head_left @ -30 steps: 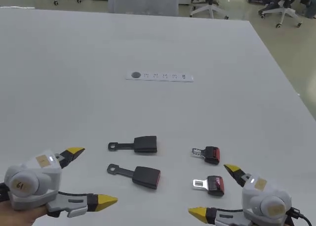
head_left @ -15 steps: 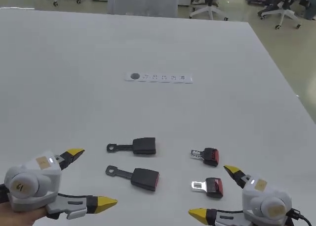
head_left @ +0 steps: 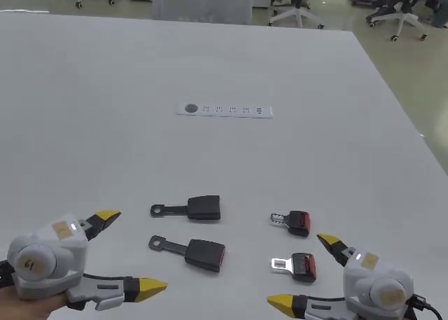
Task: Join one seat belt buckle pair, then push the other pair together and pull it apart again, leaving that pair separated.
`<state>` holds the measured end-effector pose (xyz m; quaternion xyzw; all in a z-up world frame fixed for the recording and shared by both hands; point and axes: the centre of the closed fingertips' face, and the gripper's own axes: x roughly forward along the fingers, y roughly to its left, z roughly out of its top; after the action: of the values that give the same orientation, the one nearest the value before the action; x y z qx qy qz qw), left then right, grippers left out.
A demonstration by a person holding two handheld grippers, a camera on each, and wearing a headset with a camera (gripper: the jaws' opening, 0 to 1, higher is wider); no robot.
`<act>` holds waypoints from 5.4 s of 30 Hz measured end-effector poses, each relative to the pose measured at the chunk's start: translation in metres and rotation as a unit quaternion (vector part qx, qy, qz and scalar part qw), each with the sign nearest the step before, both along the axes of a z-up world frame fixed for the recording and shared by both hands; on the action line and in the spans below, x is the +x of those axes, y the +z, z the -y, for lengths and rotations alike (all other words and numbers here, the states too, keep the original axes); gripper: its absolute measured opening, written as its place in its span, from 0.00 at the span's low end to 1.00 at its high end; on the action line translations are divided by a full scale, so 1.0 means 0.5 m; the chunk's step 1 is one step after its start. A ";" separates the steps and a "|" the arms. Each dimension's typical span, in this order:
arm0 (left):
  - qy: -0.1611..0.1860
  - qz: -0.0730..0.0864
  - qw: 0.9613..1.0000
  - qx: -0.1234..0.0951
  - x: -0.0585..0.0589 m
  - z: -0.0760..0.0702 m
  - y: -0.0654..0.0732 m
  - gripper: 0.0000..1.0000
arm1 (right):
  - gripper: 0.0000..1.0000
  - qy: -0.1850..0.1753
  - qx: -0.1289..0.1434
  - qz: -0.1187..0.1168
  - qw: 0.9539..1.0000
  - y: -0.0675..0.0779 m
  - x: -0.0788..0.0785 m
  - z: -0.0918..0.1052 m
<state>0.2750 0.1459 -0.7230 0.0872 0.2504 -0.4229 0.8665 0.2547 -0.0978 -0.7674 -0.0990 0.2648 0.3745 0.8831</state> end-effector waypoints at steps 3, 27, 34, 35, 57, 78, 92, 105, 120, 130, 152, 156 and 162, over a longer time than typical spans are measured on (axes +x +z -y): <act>-0.001 0.000 1.000 -0.001 0.003 0.001 0.000 1.00 | 0.99 0.000 -0.001 -0.001 1.000 -0.001 0.001 0.000; -0.009 -0.003 1.000 0.000 0.000 0.012 -0.004 1.00 | 0.98 0.003 0.000 -0.006 1.000 -0.005 -0.001 0.006; -0.013 -0.003 1.000 0.001 -0.001 0.019 -0.003 1.00 | 0.97 0.010 -0.003 -0.011 1.000 -0.008 -0.003 0.011; -0.014 -0.004 1.000 0.001 -0.001 0.020 -0.003 1.00 | 0.97 0.011 -0.003 -0.011 1.000 -0.009 -0.003 0.012; -0.047 -0.015 0.999 0.017 -0.002 0.073 -0.033 0.99 | 0.91 0.047 -0.017 -0.036 0.998 -0.031 -0.011 0.038; -0.086 -0.030 0.994 0.051 0.010 0.110 -0.074 0.97 | 0.87 0.083 -0.030 -0.060 0.994 -0.063 0.008 0.061; -0.116 -0.042 0.990 0.072 0.028 0.131 -0.104 0.94 | 0.82 0.107 -0.035 -0.081 0.990 -0.088 0.018 0.072; -0.165 -0.051 0.980 0.098 0.034 0.161 -0.143 0.86 | 0.72 0.136 -0.046 -0.101 0.985 -0.110 0.019 0.080; -0.226 -0.059 0.963 0.131 0.036 0.187 -0.200 0.78 | 0.66 0.172 -0.061 -0.116 0.976 -0.129 0.028 0.081; -0.281 -0.047 0.943 0.174 0.041 0.193 -0.240 0.69 | 0.54 0.211 -0.080 -0.130 0.966 -0.141 0.018 0.076; -0.299 -0.036 0.938 0.170 0.053 0.199 -0.229 0.39 | 0.37 0.246 -0.119 -0.116 0.955 -0.151 0.029 0.084; -0.289 -0.037 0.942 0.169 0.051 0.198 -0.230 0.38 | 0.36 0.249 -0.119 -0.113 0.954 -0.151 0.029 0.084; -0.291 -0.037 0.940 0.173 0.051 0.197 -0.231 0.37 | 0.36 0.249 -0.116 -0.110 0.955 -0.151 0.032 0.076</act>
<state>0.3004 0.0473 -0.8383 0.2889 0.3151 -0.6099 0.6672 0.2707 -0.1356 -0.8428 -0.2218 0.3684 0.5582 0.7096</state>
